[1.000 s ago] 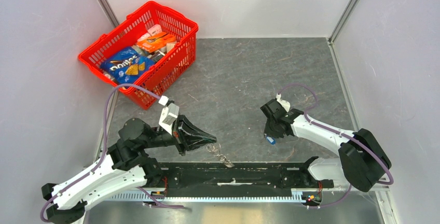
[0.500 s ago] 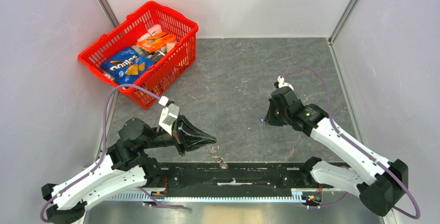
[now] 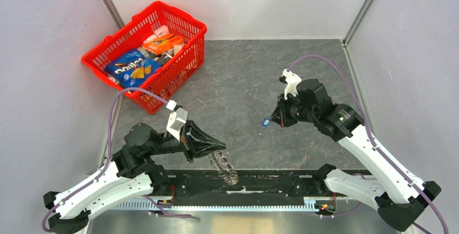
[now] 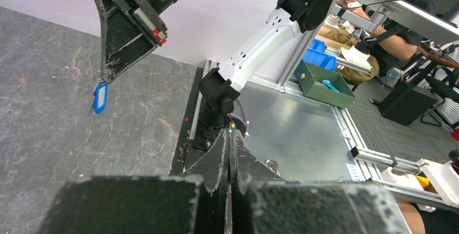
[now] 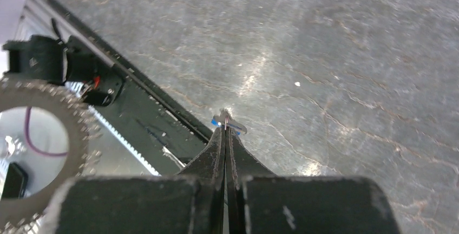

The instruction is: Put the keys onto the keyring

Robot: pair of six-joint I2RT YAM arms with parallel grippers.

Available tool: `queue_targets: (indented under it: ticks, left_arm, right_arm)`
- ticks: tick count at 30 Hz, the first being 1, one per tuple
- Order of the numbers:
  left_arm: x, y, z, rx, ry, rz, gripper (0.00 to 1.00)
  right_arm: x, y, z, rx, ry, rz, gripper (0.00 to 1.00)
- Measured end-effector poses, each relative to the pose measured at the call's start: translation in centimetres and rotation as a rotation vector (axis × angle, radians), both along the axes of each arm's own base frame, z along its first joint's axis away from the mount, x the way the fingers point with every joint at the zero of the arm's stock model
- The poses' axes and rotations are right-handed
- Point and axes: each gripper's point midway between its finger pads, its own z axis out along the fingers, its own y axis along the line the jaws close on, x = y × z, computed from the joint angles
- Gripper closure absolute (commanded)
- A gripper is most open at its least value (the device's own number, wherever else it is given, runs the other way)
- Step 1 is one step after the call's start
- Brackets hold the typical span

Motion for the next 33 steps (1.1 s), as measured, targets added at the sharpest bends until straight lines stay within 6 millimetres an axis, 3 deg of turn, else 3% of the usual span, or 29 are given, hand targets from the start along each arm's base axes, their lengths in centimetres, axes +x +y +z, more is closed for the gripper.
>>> queue_targets:
  ticks: [4,9,12,17,19,27,33]
  left_arm:
    - [0.3,-0.2,-0.2,0.006,0.007,0.012,0.98]
    - [1.0,-0.6,-0.6,0.021,0.021,0.033,0.98]
    - [1.4,-0.9,-1.0,0.035,0.031,0.044,0.98]
    - [1.8,-1.3,-1.6,0.055,0.045,0.050,0.98]
    - [1.8,-1.4,-1.7,0.058,0.047,0.050,0.98]
    - [2.0,-1.6,-1.8,0.061,0.049,0.052,0.98]
    - [2.1,-1.7,-1.7,0.058,0.048,0.053,0.98]
  right_arm:
    - [-0.9,0.7,1.0,0.027,-0.027,0.094,1.00]
    - [-0.5,1.0,0.1,0.008,-0.013,0.109,1.00]
    - [0.2,1.2,-2.8,-0.026,0.034,0.084,1.00]
    - [0.6,-0.3,-10.9,-0.179,0.182,-0.009,1.00]
    - [0.6,-1.3,-13.1,-0.240,0.223,-0.051,1.00]
    - [1.8,-2.1,-16.4,-0.323,0.249,-0.184,1.00]
    - [1.7,-1.9,-17.5,-0.328,0.277,-0.212,0.59]
